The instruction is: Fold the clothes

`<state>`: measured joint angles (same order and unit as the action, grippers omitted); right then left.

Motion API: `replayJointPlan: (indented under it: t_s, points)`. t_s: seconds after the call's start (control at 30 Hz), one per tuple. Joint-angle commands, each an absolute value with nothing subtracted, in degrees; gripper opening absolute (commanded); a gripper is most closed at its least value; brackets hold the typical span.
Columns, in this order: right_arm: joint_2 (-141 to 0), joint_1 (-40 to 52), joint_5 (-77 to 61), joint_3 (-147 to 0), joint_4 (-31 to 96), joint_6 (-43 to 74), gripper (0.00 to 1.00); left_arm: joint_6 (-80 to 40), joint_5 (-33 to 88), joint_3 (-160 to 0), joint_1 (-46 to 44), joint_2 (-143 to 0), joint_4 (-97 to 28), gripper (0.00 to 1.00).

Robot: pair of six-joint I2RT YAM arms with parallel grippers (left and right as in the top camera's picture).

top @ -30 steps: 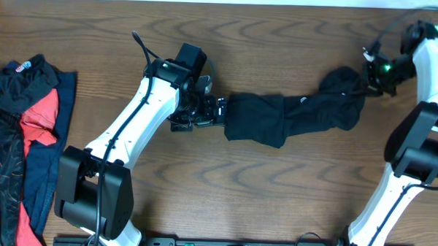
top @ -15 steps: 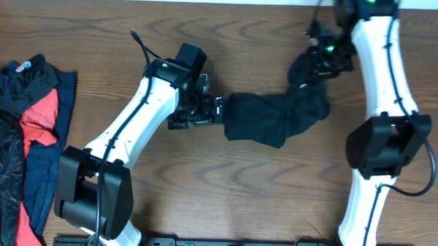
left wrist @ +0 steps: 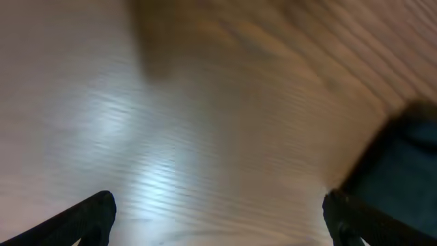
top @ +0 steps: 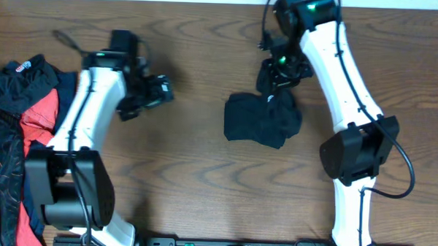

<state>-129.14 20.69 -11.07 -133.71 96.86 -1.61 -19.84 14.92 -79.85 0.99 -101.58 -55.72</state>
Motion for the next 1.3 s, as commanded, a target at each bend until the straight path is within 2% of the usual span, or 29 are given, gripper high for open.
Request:
replayJointPlan:
  t_s: [0.0, 0.37, 0.73, 1.13, 1.2, 1.23, 1.27]
  points:
    - [-126.85, 23.86, -11.35, -135.04, 96.66, 1.54, 0.01, -18.65, 14.52, -80.38, 3.86, -101.8, -56.75, 0.98]
    - [-127.04, 31.68, -7.88, -134.61, 93.51, 6.37, 0.01, -18.61, 15.64, -80.38, 5.45, -101.8, -56.97, 0.98]
    - [-131.59, 31.48, -5.8, -127.55, 90.35, 9.21, 0.01, -17.34, 17.47, -80.38, 5.45, -101.8, -57.6, 0.98]
    - [-138.74, 34.3, -6.48, -126.96, 83.77, 11.38, 0.02, -17.34, 17.47, -80.38, 5.45, -101.8, -58.11, 0.98]
    - [-138.98, 34.76, -6.55, -126.96, 83.13, 12.27, 0.08, -17.34, 17.47, -80.38, 5.45, -101.8, -58.28, 0.98]
    - [-139.0, 34.89, -6.7, -126.96, 83.05, 12.4, 0.17, -17.34, 17.47, -80.38, 5.45, -101.8, -58.28, 0.98]
    - [-139.0, 35.09, -6.7, -126.96, 82.87, 12.4, 0.43, -17.37, 17.47, -80.38, 5.45, -101.8, -58.28, 0.98]
